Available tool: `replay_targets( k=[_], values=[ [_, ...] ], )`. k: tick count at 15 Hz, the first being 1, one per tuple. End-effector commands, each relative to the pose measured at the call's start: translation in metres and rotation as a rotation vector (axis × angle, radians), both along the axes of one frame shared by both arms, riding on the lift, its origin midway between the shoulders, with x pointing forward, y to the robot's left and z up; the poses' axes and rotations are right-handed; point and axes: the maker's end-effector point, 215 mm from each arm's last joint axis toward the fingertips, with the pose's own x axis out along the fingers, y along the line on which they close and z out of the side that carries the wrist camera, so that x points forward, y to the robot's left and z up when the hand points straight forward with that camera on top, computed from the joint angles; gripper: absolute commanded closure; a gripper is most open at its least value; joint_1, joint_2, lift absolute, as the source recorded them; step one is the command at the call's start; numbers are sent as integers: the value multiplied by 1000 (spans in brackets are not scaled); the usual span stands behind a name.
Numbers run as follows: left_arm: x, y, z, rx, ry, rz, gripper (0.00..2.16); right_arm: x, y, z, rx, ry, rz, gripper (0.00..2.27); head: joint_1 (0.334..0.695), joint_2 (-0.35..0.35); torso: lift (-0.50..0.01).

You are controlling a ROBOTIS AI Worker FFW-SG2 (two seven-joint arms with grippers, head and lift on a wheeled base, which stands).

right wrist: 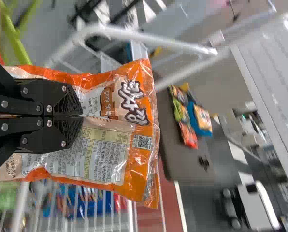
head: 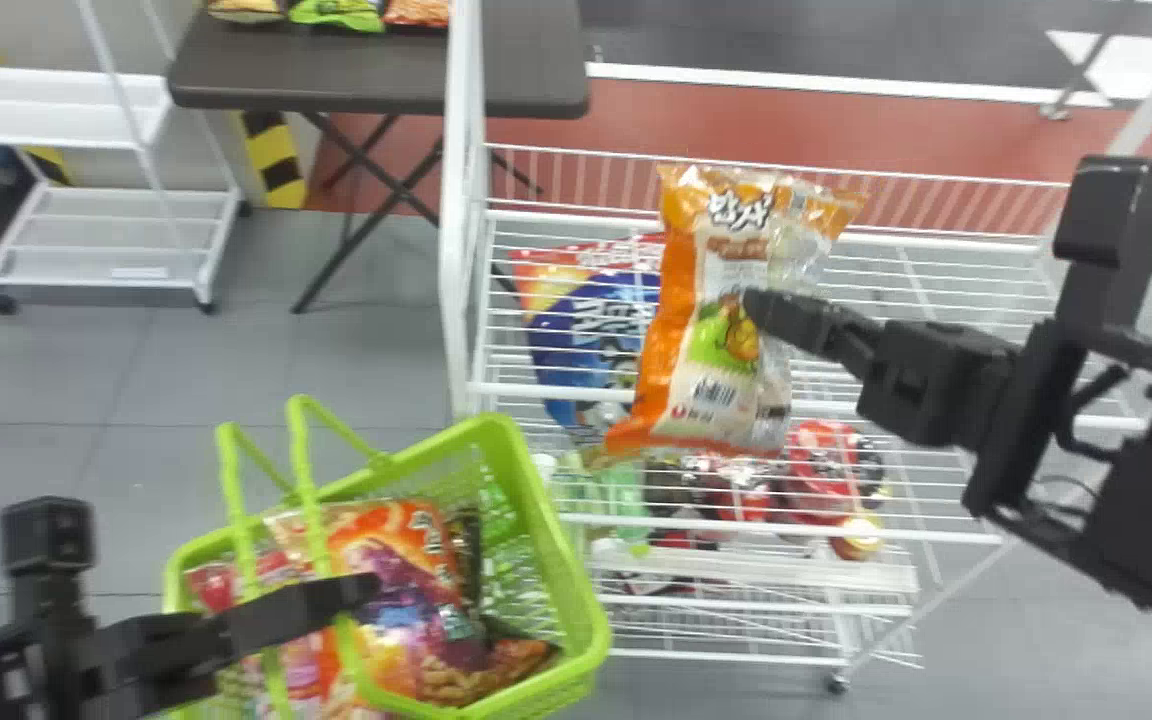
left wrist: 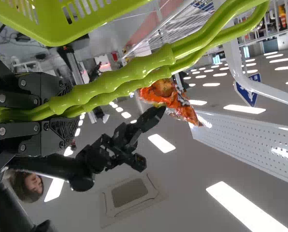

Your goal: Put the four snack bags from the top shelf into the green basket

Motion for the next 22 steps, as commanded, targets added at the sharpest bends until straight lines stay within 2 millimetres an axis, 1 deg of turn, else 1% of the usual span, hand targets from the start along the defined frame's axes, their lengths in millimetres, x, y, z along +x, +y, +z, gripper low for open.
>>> replay_targets(
  k=[1, 2, 3, 4, 5, 6, 8, 10, 11, 12, 13, 14, 15, 16, 17, 18, 19, 20, 21, 22],
  values=[
    [2, -5, 6, -10, -12, -20, 2145, -25, 60, 1, 50, 12, 116, 2253, 695, 31, 0],
    [1, -6, 8, -12, -13, -28, 2145, -27, 84, 2, 58, 3, 148, 2253, 695, 67, 0],
    [1, -7, 9, -15, -13, -34, 2145, -25, 106, -7, 64, 11, 171, 2253, 695, 97, 0],
    [2, -7, 11, -19, -17, -37, 2145, -20, 122, -14, 71, 11, 186, 2253, 695, 130, 0],
    [2, -6, 12, -21, -18, -38, 2145, -19, 140, -31, 69, 43, 213, 2253, 695, 156, 0],
    [3, -5, 13, -21, -19, -37, 2145, -18, 149, -44, 72, 68, 220, 2253, 695, 207, 0],
    [3, -1, 15, -22, -21, -36, 2145, -24, 165, -71, 67, 129, 246, 2253, 695, 249, 0],
    [5, 0, 17, -25, -24, -36, 2145, -31, 175, -96, 59, 193, 277, 2253, 695, 279, 0],
    [6, 0, 17, -26, -25, -37, 2145, -42, 179, -114, 43, 254, 306, 2253, 695, 293, 0],
    [6, 0, 17, -26, -25, -37, 2145, -48, 181, -125, 28, 291, 324, 2253, 695, 315, 0],
    [6, 0, 18, -26, -27, -37, 2145, -62, 180, -139, 1, 352, 355, 2253, 695, 324, 0],
    [6, 0, 18, -27, -27, -37, 2145, -72, 174, -149, -41, 405, 385, 2094, 695, 330, 0],
    [5, 0, 18, -29, -25, -38, 2145, -78, 168, -156, -77, 441, 400, 1318, 695, 335, 0],
    [6, 0, 19, -29, -27, -37, 2145, -80, 164, -159, -85, 452, 402, 289, 695, 338, 0],
    [5, -1, 18, -30, -23, -39, 2145, -79, 161, -158, -87, 446, 400, -2, 695, 335, 0],
    [5, -1, 19, -31, -24, -39, 2145, -74, 155, -152, -87, 425, 384, -2, 695, 331, 0],
    [5, -1, 18, -29, -23, -39, 2145, -64, 146, -136, -91, 378, 357, -2, 695, 327, 0],
    [5, 0, 19, -30, -25, -37, 2145, -49, 129, -117, -100, 316, 308, 6, 695, 321, 0],
    [4, 0, 18, -30, -23, -36, 2145, -33, 106, -98, -137, 242, 237, 16, 695, 308, 0],
    [3, 1, 17, -27, -21, -33, 2145, -17, 75, -87, -213, 169, 134, 16, 695, 288, 0]
  ],
)
